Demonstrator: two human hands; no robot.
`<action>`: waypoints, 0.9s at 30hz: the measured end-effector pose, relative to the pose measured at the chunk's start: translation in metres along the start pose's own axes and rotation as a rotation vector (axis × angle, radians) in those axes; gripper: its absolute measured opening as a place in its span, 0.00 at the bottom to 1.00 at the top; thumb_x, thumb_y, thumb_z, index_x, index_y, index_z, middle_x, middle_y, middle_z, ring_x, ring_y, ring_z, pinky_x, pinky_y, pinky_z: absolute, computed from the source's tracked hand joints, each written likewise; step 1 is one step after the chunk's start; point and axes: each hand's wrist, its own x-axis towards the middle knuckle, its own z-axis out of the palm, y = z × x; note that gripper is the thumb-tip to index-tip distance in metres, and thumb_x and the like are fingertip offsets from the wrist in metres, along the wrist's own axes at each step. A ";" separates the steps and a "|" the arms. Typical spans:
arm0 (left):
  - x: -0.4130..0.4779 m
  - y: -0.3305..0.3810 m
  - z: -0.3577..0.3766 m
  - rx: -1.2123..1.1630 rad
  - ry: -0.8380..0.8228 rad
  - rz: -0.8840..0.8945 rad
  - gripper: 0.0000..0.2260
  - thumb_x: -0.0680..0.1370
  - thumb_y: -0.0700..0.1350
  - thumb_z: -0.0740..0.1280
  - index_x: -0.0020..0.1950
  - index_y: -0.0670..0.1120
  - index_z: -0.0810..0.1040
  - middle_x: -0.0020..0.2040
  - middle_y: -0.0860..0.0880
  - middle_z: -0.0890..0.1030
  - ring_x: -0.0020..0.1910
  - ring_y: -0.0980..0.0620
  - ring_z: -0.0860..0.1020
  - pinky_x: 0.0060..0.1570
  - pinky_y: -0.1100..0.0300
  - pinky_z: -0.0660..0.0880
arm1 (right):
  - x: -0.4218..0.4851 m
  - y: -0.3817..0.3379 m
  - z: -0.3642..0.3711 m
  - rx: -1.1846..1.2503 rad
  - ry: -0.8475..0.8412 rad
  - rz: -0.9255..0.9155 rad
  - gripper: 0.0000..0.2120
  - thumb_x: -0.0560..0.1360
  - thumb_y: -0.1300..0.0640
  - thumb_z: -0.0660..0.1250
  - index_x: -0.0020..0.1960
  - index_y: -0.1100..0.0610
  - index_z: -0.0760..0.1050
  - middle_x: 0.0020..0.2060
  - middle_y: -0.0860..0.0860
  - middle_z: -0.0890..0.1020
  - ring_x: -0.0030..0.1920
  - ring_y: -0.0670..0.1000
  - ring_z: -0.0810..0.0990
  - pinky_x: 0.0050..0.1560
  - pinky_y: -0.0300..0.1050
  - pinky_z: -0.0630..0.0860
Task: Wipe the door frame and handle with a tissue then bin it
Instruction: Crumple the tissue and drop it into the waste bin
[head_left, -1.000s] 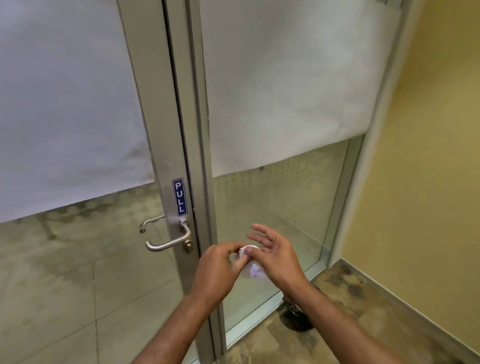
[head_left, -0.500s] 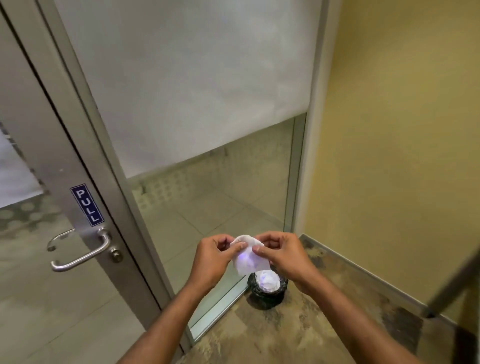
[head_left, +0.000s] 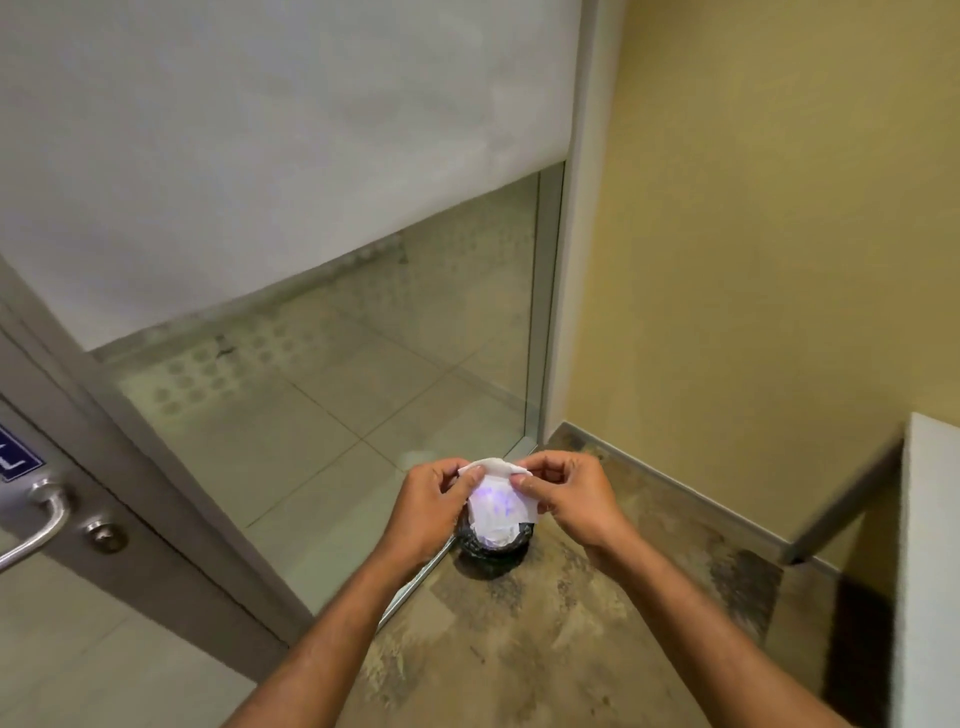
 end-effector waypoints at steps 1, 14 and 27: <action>0.007 -0.005 0.001 -0.001 -0.018 0.000 0.08 0.83 0.41 0.67 0.54 0.39 0.85 0.49 0.32 0.86 0.43 0.45 0.81 0.52 0.36 0.80 | 0.007 0.003 0.000 0.003 0.018 0.005 0.02 0.74 0.66 0.73 0.46 0.62 0.85 0.37 0.54 0.87 0.34 0.45 0.83 0.32 0.36 0.75; 0.106 -0.092 -0.009 -0.016 -0.211 -0.099 0.13 0.84 0.39 0.63 0.54 0.52 0.86 0.45 0.54 0.87 0.42 0.60 0.82 0.46 0.61 0.78 | 0.091 0.075 0.026 -0.138 0.258 0.050 0.10 0.77 0.63 0.69 0.43 0.51 0.86 0.38 0.47 0.88 0.38 0.44 0.84 0.37 0.37 0.78; 0.174 -0.226 0.050 0.228 0.145 -0.091 0.07 0.73 0.39 0.77 0.45 0.50 0.89 0.42 0.54 0.84 0.39 0.59 0.79 0.37 0.72 0.71 | 0.175 0.211 0.016 -0.666 0.368 -0.083 0.06 0.74 0.56 0.74 0.49 0.47 0.84 0.39 0.42 0.75 0.40 0.44 0.76 0.42 0.44 0.77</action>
